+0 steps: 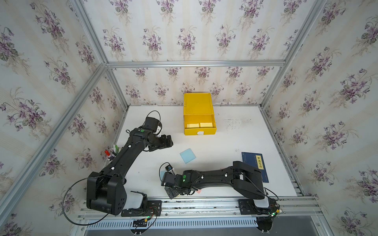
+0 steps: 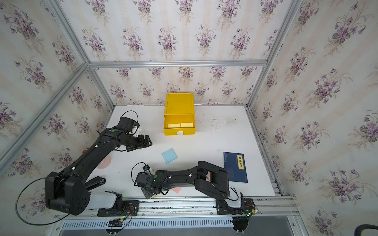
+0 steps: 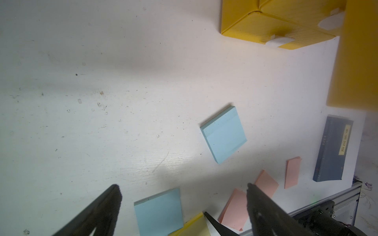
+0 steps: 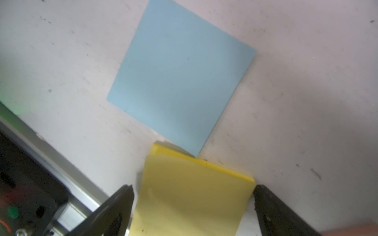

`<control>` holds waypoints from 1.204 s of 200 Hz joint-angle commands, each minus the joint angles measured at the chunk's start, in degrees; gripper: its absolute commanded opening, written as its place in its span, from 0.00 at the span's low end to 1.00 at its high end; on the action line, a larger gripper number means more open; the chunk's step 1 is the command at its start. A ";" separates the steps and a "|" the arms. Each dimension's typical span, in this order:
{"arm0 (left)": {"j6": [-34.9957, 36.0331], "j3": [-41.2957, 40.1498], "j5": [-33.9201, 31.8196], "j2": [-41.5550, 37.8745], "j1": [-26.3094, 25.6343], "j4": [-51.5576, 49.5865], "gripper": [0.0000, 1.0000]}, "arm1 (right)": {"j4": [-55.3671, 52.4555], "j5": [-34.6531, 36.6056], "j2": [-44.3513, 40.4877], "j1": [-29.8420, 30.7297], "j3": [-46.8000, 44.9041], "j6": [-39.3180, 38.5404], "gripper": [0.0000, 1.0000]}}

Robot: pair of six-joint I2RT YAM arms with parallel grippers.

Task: Please put the sticky notes in the drawer by color
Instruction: Pick up the sticky notes from the center of the board.

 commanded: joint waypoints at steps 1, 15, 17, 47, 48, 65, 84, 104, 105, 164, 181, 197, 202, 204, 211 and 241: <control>0.98 -0.12 0.53 0.24 0.02 0.62 0.94 | -6.93 -3.12 2.92 0.62 -0.38 1.95 0.96; 1.03 -0.30 0.20 0.14 0.02 0.50 0.94 | -7.60 -3.51 3.94 0.92 -0.88 2.22 0.96; 1.00 -0.36 0.17 0.14 0.02 0.54 0.94 | -7.78 -3.56 4.08 0.99 -0.93 2.22 0.96; 1.15 -0.46 0.25 0.06 0.06 0.29 0.94 | -11.59 -3.09 5.09 1.72 -2.45 2.37 0.95; 1.16 -0.51 0.24 0.06 0.08 0.30 0.94 | -11.58 -3.08 5.01 1.68 -2.68 2.43 0.95; 1.14 -0.69 0.52 -0.29 0.03 0.37 0.94 | -11.02 -3.49 2.98 1.63 -6.75 3.09 0.92; 1.01 -0.77 0.76 -0.30 0.07 0.53 0.94 | -11.22 -4.71 1.90 1.58 -8.76 3.36 0.92; 0.71 -0.83 1.36 -0.12 0.06 0.96 0.94 | -9.94 -6.33 1.87 1.71 -9.47 3.26 0.92; 0.72 -0.87 1.36 -0.12 0.04 0.95 0.94 | -9.92 -6.38 1.95 1.71 -9.40 3.22 0.92; 0.77 -1.30 1.37 -0.56 -0.05 0.87 0.94 | -16.12 -5.56 0.64 3.46 -6.87 5.11 0.95; 0.81 -1.43 1.32 -0.39 0.02 0.97 0.94 | -16.91 -5.72 0.44 3.91 -6.90 5.58 0.95; 0.99 -1.34 3.07 -0.21 -0.07 0.93 0.94 | -17.92 -5.92 0.61 4.18 -6.73 5.74 0.96; 0.90 -1.40 3.11 -0.21 -0.02 0.89 0.94 | -18.12 -6.10 0.61 4.27 -6.77 5.82 0.96; 0.97 -1.36 3.12 -0.21 -0.06 0.94 0.94 | -18.14 -6.13 0.61 4.27 -6.77 5.82 0.96; 0.99 -1.48 3.17 -0.29 -0.05 1.01 0.95 | -17.81 -6.07 0.48 4.51 -6.73 5.83 0.96; 0.99 -1.44 3.49 -0.30 -0.07 1.14 0.94 | -15.40 -7.37 1.78 4.81 -6.26 4.74 0.88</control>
